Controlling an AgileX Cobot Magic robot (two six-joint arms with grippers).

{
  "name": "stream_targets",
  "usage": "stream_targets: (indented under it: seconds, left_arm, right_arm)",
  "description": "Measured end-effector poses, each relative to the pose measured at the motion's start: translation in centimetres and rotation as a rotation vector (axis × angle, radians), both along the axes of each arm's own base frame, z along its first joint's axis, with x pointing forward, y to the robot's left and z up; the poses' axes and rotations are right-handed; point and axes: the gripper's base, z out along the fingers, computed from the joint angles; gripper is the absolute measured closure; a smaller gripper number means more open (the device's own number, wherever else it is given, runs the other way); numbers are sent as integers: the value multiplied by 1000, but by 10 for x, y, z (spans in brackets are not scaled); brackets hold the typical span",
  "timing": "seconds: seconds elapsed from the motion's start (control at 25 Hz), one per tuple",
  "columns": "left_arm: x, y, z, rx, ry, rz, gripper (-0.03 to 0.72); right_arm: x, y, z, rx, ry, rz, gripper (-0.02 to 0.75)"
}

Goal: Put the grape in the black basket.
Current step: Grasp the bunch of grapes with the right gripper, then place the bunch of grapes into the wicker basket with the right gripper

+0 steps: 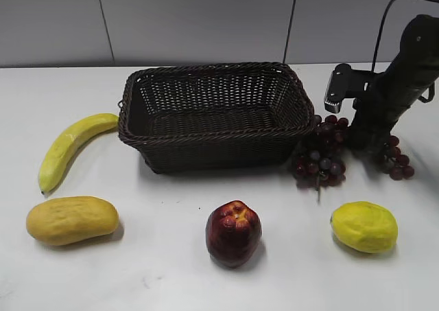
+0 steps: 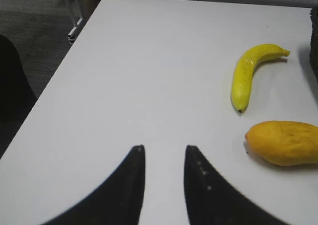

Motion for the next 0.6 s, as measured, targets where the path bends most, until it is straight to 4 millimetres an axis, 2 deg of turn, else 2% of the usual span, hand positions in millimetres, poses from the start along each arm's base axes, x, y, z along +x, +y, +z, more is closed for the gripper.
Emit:
stream_targets:
  seconds: [0.12,0.2,0.28,0.4,0.6]
  left_arm:
    - [0,0,0,0,0,0,472]
    - [0,0,0,0,0,0,472]
    - [0,0,0,0,0,0,472]
    - [0,0,0,0,0,0,472]
    - [0,0,0,0,0,0,469]
  right_arm:
    - [-2,-1,7,-25,-1,23,514]
    - [-5,-3,21,-50,-1,49,515]
    - [-9,-4,44,-58,-36,59,517]
    - [-16,-6,90,-53,-143,61,538]
    - [-32,-7,145,-41,-271,57,566]
